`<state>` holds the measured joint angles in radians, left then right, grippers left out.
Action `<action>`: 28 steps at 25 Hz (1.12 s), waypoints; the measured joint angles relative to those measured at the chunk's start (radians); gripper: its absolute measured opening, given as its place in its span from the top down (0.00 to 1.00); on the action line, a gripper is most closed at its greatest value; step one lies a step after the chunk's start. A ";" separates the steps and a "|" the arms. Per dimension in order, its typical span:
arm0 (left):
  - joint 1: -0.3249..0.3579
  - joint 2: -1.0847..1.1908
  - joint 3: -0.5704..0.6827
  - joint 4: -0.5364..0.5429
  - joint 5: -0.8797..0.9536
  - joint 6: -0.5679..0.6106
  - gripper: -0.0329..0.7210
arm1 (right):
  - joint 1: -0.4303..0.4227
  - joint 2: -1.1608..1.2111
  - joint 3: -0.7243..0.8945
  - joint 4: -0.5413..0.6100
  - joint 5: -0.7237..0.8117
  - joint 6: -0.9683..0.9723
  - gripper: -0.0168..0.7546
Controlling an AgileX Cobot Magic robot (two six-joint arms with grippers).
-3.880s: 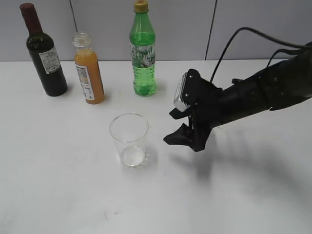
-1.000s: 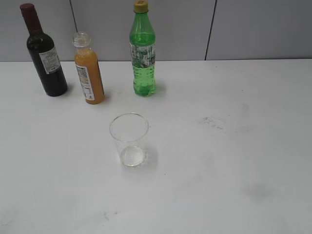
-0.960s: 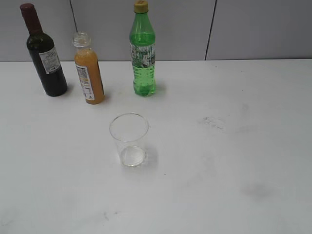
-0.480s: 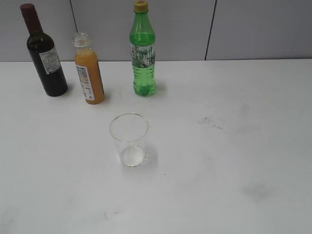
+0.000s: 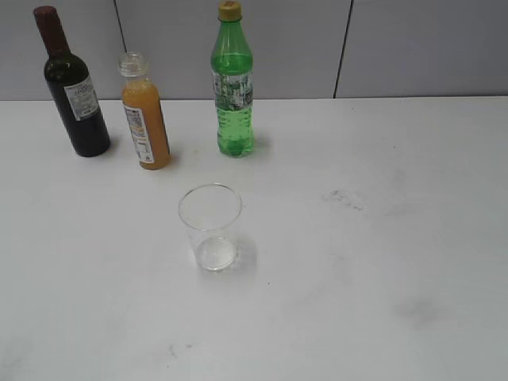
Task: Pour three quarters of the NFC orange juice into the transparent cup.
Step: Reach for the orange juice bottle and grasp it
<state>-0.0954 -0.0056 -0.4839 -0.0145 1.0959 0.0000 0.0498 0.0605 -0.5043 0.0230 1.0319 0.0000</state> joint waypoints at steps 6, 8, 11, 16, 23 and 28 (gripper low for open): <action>0.000 0.000 0.000 0.000 0.000 0.000 0.18 | 0.000 -0.038 0.000 -0.003 0.000 0.000 0.30; 0.000 0.000 0.000 0.000 0.000 0.000 0.18 | 0.000 -0.057 0.000 -0.003 0.001 0.000 0.30; 0.000 0.000 0.000 -0.001 0.000 0.000 0.18 | 0.000 -0.066 0.000 -0.004 0.003 0.000 0.30; 0.000 0.000 0.000 -0.001 0.000 0.000 0.18 | 0.000 -0.067 0.000 -0.004 0.004 -0.006 0.30; 0.000 0.000 0.000 -0.001 0.000 0.000 0.18 | 0.000 -0.067 0.000 -0.004 0.004 -0.006 0.30; 0.000 0.000 0.000 -0.001 0.000 0.000 0.18 | 0.000 -0.067 0.000 -0.004 0.004 -0.007 0.30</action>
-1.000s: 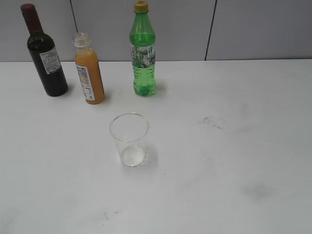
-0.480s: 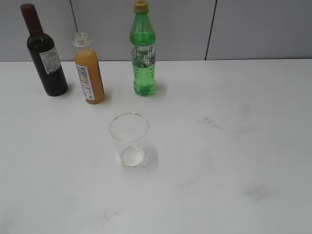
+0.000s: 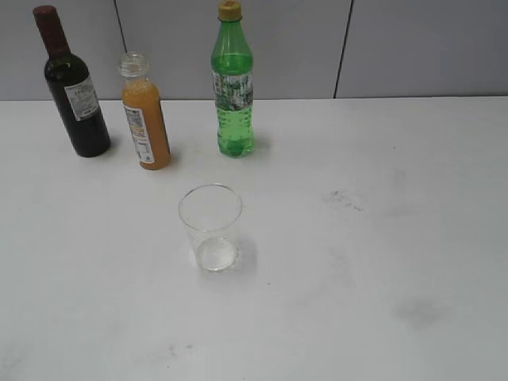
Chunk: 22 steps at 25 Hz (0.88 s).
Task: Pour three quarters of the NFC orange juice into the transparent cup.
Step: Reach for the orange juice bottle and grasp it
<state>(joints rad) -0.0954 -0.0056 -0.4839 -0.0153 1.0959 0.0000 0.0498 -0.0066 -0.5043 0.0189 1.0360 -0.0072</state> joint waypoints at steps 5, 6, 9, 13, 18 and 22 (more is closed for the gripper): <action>0.000 0.000 0.000 0.000 -0.001 0.000 0.18 | 0.000 0.000 0.000 0.000 0.000 0.000 0.30; 0.000 0.000 0.000 0.000 -0.001 0.000 0.18 | 0.000 0.000 0.000 0.000 0.000 0.000 0.30; 0.000 0.000 0.000 0.000 -0.001 0.000 0.18 | 0.000 0.000 0.000 0.000 0.000 0.000 0.30; 0.000 0.000 0.000 0.000 -0.001 0.000 0.18 | 0.000 0.000 0.000 0.000 0.000 0.000 0.30; 0.000 0.000 0.000 0.000 -0.002 0.000 0.18 | 0.000 0.000 0.000 0.000 0.000 0.000 0.30; 0.000 0.000 -0.009 0.000 -0.036 0.011 0.15 | 0.000 0.000 0.000 0.000 0.000 0.000 0.30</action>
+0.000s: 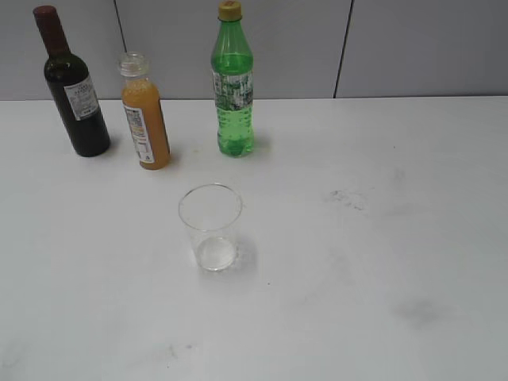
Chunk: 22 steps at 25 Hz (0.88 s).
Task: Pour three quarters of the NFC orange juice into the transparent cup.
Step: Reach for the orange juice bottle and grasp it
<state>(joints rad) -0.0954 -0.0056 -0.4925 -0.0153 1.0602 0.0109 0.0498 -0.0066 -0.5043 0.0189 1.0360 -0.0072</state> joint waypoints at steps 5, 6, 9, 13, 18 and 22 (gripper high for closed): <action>0.000 0.002 -0.005 0.000 -0.190 0.016 0.09 | 0.000 0.000 0.000 0.000 0.000 0.000 0.30; 0.000 0.012 -0.006 0.000 -0.236 0.017 0.09 | 0.000 0.000 0.000 0.000 0.000 0.000 0.30; 0.000 0.072 -0.008 -0.001 -0.379 0.022 0.09 | 0.000 0.000 0.000 0.000 0.000 0.000 0.30; 0.000 0.198 -0.012 -0.021 -0.550 0.024 0.09 | 0.000 0.000 0.000 0.000 0.000 0.000 0.30; 0.000 0.391 -0.012 -0.030 -0.766 0.025 0.10 | 0.000 0.000 0.000 0.000 0.000 -0.001 0.30; 0.000 0.533 -0.012 -0.030 -0.912 0.025 0.11 | 0.000 0.000 0.000 0.000 0.000 -0.001 0.30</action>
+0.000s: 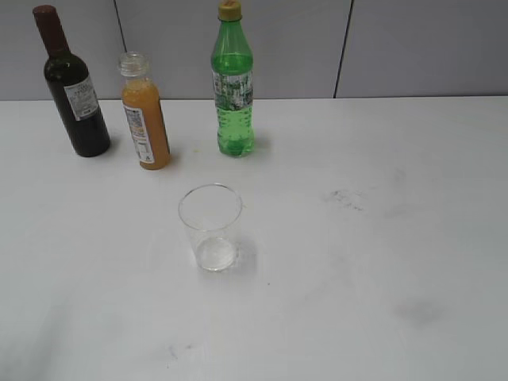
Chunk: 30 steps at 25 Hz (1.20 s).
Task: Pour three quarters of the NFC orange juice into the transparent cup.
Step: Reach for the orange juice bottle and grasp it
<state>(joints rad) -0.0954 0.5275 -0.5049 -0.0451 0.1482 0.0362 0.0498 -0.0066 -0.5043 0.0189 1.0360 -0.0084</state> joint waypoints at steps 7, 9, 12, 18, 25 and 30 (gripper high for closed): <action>0.000 0.250 0.000 0.000 -0.197 0.000 0.13 | 0.000 0.000 0.000 0.000 0.000 0.000 0.30; 0.000 0.325 0.001 0.000 -0.270 0.000 0.14 | 0.000 0.000 0.000 0.000 0.000 0.000 0.30; 0.000 0.450 0.021 0.001 -0.419 0.000 0.15 | 0.000 0.000 0.000 0.000 0.000 0.000 0.30; 0.000 0.693 0.043 0.091 -0.625 -0.009 0.15 | 0.000 0.000 0.000 0.000 0.000 0.000 0.30; 0.000 0.952 0.048 0.268 -0.858 -0.133 0.17 | 0.000 0.000 0.000 0.000 0.000 0.000 0.30; 0.000 1.138 0.046 0.339 -1.184 -0.168 0.17 | 0.000 0.000 0.000 0.000 0.000 0.000 0.30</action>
<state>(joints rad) -0.0954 1.6652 -0.4589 0.2938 -1.0356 -0.1317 0.0498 -0.0066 -0.5043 0.0189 1.0360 -0.0084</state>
